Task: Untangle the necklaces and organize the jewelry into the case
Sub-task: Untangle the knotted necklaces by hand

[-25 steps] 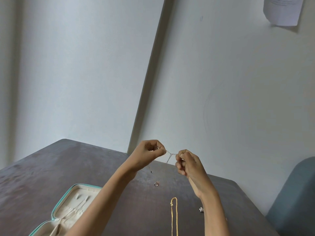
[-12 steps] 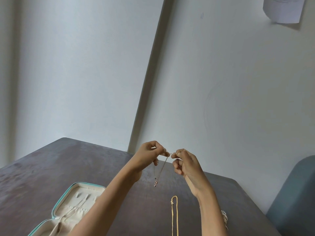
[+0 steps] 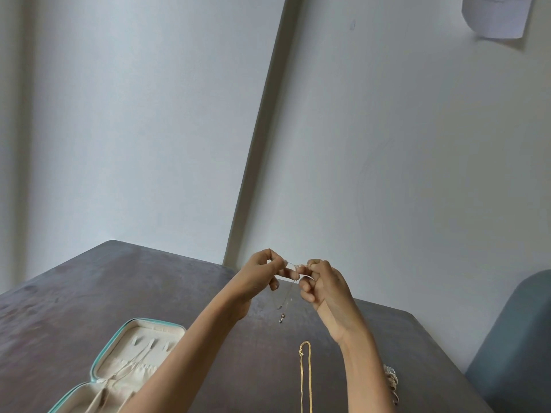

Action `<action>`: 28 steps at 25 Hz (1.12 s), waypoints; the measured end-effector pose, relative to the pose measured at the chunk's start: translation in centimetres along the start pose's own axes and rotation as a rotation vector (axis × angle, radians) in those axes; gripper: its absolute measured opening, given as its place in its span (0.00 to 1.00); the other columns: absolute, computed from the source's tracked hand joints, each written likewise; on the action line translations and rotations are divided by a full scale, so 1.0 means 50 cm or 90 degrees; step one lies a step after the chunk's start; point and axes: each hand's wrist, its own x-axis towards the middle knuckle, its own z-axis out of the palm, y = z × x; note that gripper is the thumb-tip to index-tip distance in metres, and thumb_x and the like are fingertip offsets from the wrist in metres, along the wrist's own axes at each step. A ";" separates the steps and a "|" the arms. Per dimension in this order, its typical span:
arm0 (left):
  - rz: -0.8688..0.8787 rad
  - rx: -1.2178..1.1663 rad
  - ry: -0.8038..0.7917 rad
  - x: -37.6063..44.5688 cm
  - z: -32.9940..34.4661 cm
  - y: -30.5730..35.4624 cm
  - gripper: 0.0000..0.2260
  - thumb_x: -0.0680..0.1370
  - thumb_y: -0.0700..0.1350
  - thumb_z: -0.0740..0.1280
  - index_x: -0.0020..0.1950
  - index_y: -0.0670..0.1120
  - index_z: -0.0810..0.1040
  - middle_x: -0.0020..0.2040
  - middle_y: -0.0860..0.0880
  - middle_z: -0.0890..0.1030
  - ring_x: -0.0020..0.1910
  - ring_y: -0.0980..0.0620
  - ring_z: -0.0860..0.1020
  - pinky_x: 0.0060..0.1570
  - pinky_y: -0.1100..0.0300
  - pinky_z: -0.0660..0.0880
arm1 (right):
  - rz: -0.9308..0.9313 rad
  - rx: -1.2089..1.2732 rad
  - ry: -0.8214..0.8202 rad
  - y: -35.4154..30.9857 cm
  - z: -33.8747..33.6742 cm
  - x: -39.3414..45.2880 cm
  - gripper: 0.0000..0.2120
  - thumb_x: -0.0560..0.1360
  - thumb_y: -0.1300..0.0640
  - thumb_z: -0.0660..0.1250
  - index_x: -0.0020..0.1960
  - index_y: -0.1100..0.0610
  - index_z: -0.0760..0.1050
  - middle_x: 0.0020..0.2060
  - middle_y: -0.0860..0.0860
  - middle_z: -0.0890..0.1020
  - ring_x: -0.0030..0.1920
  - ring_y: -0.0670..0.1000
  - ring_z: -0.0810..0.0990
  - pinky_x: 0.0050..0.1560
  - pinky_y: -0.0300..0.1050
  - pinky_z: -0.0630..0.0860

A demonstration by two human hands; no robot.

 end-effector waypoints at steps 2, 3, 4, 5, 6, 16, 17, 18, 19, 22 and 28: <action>0.000 -0.004 0.000 0.001 0.001 0.000 0.06 0.80 0.41 0.58 0.43 0.44 0.68 0.37 0.49 0.82 0.27 0.56 0.68 0.24 0.74 0.65 | 0.006 0.027 0.003 0.000 -0.001 0.002 0.09 0.78 0.63 0.54 0.40 0.57 0.67 0.35 0.53 0.76 0.27 0.46 0.67 0.25 0.36 0.61; 0.003 -0.008 0.001 0.001 0.001 0.000 0.06 0.81 0.40 0.58 0.44 0.44 0.68 0.37 0.48 0.82 0.26 0.58 0.68 0.24 0.73 0.65 | 0.007 0.026 0.006 0.000 -0.002 0.002 0.09 0.78 0.63 0.54 0.40 0.57 0.67 0.36 0.53 0.77 0.27 0.46 0.67 0.25 0.36 0.61; 0.006 -0.010 0.001 0.001 0.001 0.000 0.05 0.81 0.40 0.58 0.44 0.44 0.68 0.37 0.47 0.82 0.24 0.59 0.69 0.25 0.73 0.65 | 0.009 0.020 0.008 0.000 -0.003 0.001 0.08 0.78 0.62 0.55 0.40 0.57 0.68 0.36 0.53 0.77 0.27 0.46 0.67 0.25 0.36 0.61; 0.012 -0.010 0.000 0.002 0.001 -0.001 0.05 0.81 0.40 0.58 0.44 0.44 0.68 0.35 0.48 0.81 0.23 0.61 0.69 0.26 0.72 0.66 | 0.011 0.011 0.010 0.001 -0.004 0.000 0.08 0.78 0.62 0.55 0.40 0.57 0.68 0.37 0.53 0.77 0.27 0.46 0.66 0.25 0.36 0.62; 0.018 -0.008 -0.001 0.004 0.000 -0.002 0.06 0.81 0.41 0.58 0.44 0.44 0.68 0.34 0.48 0.80 0.23 0.61 0.68 0.27 0.71 0.66 | 0.013 0.002 0.012 0.002 -0.004 -0.001 0.08 0.78 0.62 0.55 0.40 0.57 0.68 0.38 0.53 0.78 0.26 0.46 0.66 0.26 0.36 0.62; 0.068 0.019 -0.011 0.012 -0.004 -0.008 0.07 0.80 0.41 0.62 0.43 0.43 0.70 0.32 0.48 0.73 0.22 0.62 0.67 0.26 0.72 0.62 | 0.068 0.066 0.013 0.000 0.004 -0.002 0.08 0.77 0.62 0.55 0.39 0.57 0.66 0.34 0.53 0.80 0.25 0.46 0.66 0.24 0.36 0.61; 0.070 0.020 -0.014 0.012 -0.004 -0.007 0.07 0.80 0.41 0.62 0.43 0.43 0.70 0.32 0.48 0.72 0.22 0.62 0.67 0.26 0.72 0.62 | 0.074 0.072 0.014 0.001 0.004 -0.001 0.08 0.77 0.62 0.55 0.40 0.57 0.66 0.35 0.54 0.81 0.25 0.46 0.67 0.24 0.36 0.61; 0.072 0.019 -0.018 0.012 -0.004 -0.007 0.07 0.80 0.41 0.62 0.43 0.42 0.70 0.31 0.48 0.72 0.22 0.62 0.67 0.26 0.72 0.62 | 0.078 0.082 0.013 0.003 0.004 0.000 0.08 0.77 0.62 0.55 0.40 0.57 0.66 0.35 0.54 0.81 0.25 0.46 0.67 0.24 0.36 0.61; 0.075 0.018 -0.023 0.012 -0.004 -0.006 0.07 0.80 0.41 0.62 0.42 0.42 0.70 0.31 0.48 0.72 0.22 0.62 0.66 0.26 0.72 0.61 | 0.080 0.092 0.011 0.004 0.004 0.000 0.08 0.77 0.62 0.54 0.40 0.58 0.66 0.35 0.54 0.81 0.26 0.46 0.66 0.24 0.36 0.61; 0.083 0.011 -0.034 0.009 -0.005 0.000 0.06 0.80 0.40 0.62 0.44 0.40 0.71 0.30 0.49 0.73 0.22 0.62 0.67 0.26 0.70 0.61 | 0.084 0.113 0.007 0.007 0.004 0.003 0.08 0.77 0.62 0.54 0.40 0.58 0.66 0.35 0.53 0.81 0.26 0.46 0.67 0.24 0.36 0.62; 0.066 0.022 -0.027 0.010 -0.011 -0.003 0.05 0.79 0.41 0.64 0.46 0.40 0.73 0.30 0.49 0.72 0.22 0.61 0.65 0.26 0.69 0.60 | 0.105 0.132 -0.001 0.012 -0.003 0.006 0.07 0.77 0.63 0.54 0.41 0.57 0.66 0.31 0.53 0.79 0.25 0.46 0.68 0.23 0.36 0.61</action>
